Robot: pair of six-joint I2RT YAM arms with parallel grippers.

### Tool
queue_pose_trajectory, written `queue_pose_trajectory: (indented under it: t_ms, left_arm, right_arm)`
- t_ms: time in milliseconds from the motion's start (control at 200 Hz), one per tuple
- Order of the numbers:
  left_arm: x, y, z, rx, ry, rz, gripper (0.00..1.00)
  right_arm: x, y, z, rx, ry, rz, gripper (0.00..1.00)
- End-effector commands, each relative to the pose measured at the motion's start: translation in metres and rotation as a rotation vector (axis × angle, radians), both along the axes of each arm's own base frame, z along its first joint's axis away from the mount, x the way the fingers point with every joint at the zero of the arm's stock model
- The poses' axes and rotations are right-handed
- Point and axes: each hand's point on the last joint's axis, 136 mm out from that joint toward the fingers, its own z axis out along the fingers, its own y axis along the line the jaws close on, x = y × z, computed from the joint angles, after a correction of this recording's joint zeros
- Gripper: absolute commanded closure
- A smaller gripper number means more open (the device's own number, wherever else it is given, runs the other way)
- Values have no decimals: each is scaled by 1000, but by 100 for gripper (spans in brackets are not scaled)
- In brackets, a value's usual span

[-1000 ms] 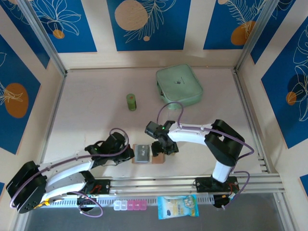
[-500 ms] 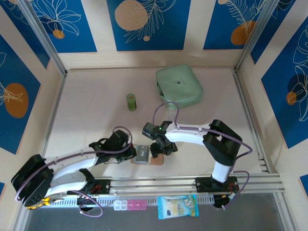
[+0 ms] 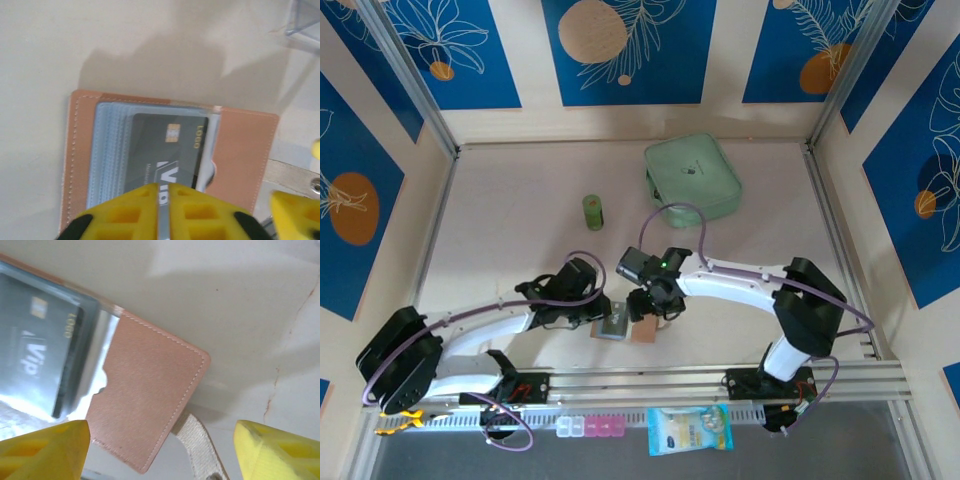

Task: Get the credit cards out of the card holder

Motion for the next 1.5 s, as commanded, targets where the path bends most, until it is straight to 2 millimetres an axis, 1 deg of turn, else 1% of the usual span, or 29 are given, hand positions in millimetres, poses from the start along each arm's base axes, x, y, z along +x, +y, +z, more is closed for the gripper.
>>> queue_pose_trajectory:
  t_ms: [0,195,450,620,760,870,965,1050,1175,1270,1380,1496]
  left_arm:
    - [-6,10,-12,63,26,-7,82]
    - [-13,13,-19,60,50,4,80]
    - [-21,13,-24,20,76,16,80]
    - [-26,11,-22,-1,80,14,80]
    - [-26,8,-16,-25,73,15,80]
    - [-27,7,-14,-33,71,17,81]
    - [-29,7,-15,-38,78,15,81]
    - [-29,5,-13,-51,78,15,81]
    - [-26,2,-6,-59,61,7,82]
    - [-21,5,2,-25,28,0,82]
    - [-16,8,7,14,-4,-16,82]
    - [-13,8,2,49,1,-34,80]
  right_arm:
    - [-5,1,6,58,25,-39,24]
    - [-5,2,13,123,40,-68,24]
    - [-3,15,24,270,69,-117,25]
    - [-1,21,34,356,74,-134,27]
    - [5,14,40,345,45,-164,28]
    - [8,14,48,362,31,-166,29]
    - [8,23,56,404,37,-143,30]
    - [6,35,60,440,63,-123,33]
    - [0,53,57,494,110,-109,38]
    - [-4,63,51,519,135,-108,43]
    - [-7,70,41,540,149,-115,48]
    - [-8,72,30,539,149,-124,52]
